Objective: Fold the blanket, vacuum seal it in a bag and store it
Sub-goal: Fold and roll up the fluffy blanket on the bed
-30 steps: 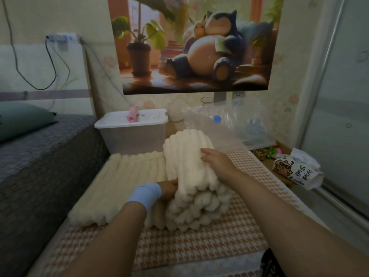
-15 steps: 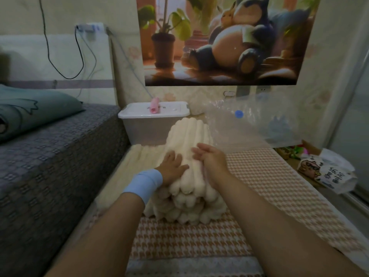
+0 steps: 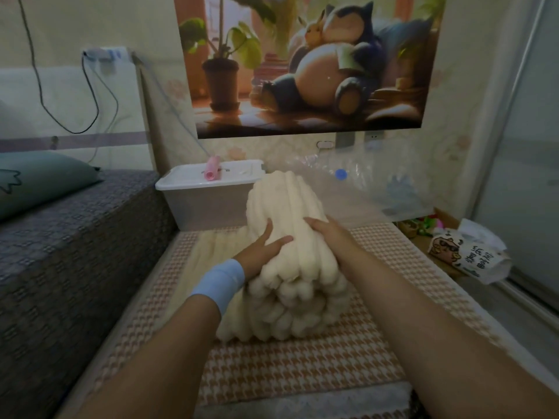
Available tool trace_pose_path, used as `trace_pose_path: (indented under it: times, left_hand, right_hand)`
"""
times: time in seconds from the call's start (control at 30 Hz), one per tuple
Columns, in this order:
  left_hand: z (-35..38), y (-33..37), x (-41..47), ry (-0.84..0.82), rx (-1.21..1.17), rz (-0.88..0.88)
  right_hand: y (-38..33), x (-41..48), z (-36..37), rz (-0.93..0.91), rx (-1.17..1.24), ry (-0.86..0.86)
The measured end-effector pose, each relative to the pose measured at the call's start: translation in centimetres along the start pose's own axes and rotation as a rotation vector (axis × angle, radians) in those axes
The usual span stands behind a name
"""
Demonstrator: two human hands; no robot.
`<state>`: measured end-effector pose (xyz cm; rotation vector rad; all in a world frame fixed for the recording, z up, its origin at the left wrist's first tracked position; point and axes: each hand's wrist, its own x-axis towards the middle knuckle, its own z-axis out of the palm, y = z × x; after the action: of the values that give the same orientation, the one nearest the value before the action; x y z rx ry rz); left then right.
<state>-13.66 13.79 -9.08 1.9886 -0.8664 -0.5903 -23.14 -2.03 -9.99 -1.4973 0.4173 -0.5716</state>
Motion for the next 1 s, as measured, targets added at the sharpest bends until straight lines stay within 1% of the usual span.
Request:
trace_pose_path:
  times: [0.07,0.17,0.2,0.23,0.3,0.33,0.4,0.43,0.47,0.53,0.6,0.63,0.7,0.73,0.8,0.87,0.9,0.93,0.97,1.0]
  left_hand:
    - [2.5,0.6,0.8,-0.055,-0.001,0.014]
    - [5.5,0.6,1.4,-0.164,0.187,-0.005]
    - [5.9,0.0,1.7,-0.182,0.221,-0.013]
    - [6.0,-0.2,1.9,-0.188,0.234,-0.030]
    - [5.8,-0.3,2.2,-0.208,0.253,-0.062]
    - [5.3,-0.4,2.4,-0.224,0.290,-0.097]
    - [4.2,-0.3,2.8,-0.266,0.423,-0.199]
    - [3.5,0.1,2.7,-0.275,0.522,-0.220]
    - [2.8,0.6,2.8,-0.250,0.616,-0.205]
    - [1.6,2.1,3.6,-0.087,0.761,-0.079]
    - [1.0,3.3,5.5,0.055,0.786,0.035]
    - [1.0,3.3,6.6,0.096,0.764,0.052]
    - [1.8,2.8,8.8,0.087,0.762,0.087]
    - [2.4,2.2,9.9,0.050,0.774,0.097]
    - [2.9,0.9,11.7,-0.008,0.677,0.078]
    - [2.9,0.2,12.5,-0.007,0.564,0.064]
    - [2.7,-0.2,12.8,0.014,0.564,0.062]
    - [2.6,-0.4,13.2,0.009,0.562,0.056]
    - [2.6,-0.5,13.3,-0.006,0.581,0.044]
    - [2.4,-0.8,13.7,-0.024,0.602,0.035]
  right_hand:
    - [-0.9,-0.1,-3.3,0.002,-0.164,0.063]
    - [0.6,-1.3,-6.0,0.102,-0.571,0.059]
    - [1.3,-1.5,-6.0,0.105,-0.715,0.052]
    - [1.5,-1.6,-5.7,0.062,-0.834,0.035]
    - [1.3,-1.6,-4.9,-0.056,-0.990,-0.049]
    - [1.1,-1.5,-4.3,-0.083,-1.060,-0.088]
    - [1.4,-1.7,-3.2,-0.092,-1.218,-0.134]
    - [1.8,-1.8,-2.5,-0.096,-1.293,-0.143]
    - [2.2,-1.7,-1.9,-0.098,-1.348,-0.152]
    - [2.7,-1.4,-0.9,-0.081,-1.382,-0.176]
    - [2.5,-0.5,-0.7,-0.037,-1.369,-0.203]
    - [2.5,-0.1,-0.7,-0.019,-1.353,-0.215]
    - [2.6,0.7,-1.0,-0.036,-1.322,-0.214]
    - [2.5,1.1,-1.3,-0.053,-1.304,-0.204]
    - [2.2,2.5,-1.6,-0.070,-1.233,-0.174]
    - [1.6,4.0,-1.9,-0.119,-1.104,-0.087]
    - [1.4,4.9,-2.0,-0.165,-1.050,-0.022]
    - [1.3,5.8,-2.2,-0.207,-1.048,0.035]
    - [1.3,6.5,-2.5,-0.234,-1.105,0.067]
    - [1.4,7.1,-2.8,-0.236,-1.178,0.056]
